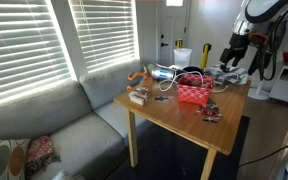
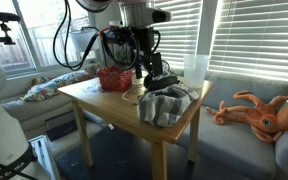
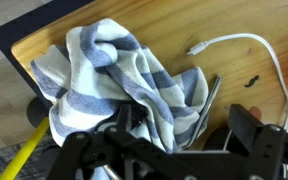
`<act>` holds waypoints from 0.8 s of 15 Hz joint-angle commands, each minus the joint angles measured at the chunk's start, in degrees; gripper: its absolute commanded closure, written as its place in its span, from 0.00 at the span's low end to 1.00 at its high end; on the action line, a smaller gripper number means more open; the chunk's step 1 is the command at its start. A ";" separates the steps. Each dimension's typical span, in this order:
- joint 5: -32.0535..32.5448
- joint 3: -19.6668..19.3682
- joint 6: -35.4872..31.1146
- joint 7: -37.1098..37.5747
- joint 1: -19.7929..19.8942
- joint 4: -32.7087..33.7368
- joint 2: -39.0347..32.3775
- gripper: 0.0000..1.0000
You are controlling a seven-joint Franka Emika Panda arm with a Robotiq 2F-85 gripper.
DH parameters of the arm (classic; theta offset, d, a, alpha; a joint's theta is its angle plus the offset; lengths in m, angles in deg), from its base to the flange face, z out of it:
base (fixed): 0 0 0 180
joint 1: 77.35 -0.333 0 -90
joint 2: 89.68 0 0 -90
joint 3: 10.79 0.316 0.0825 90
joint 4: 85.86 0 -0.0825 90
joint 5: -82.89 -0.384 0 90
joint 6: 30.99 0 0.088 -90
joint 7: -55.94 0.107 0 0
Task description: Remove the charger from the red basket and put it on the table
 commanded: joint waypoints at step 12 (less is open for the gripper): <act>-0.96 8.87 8.07 7.84 -2.88 7.32 0.41 0.00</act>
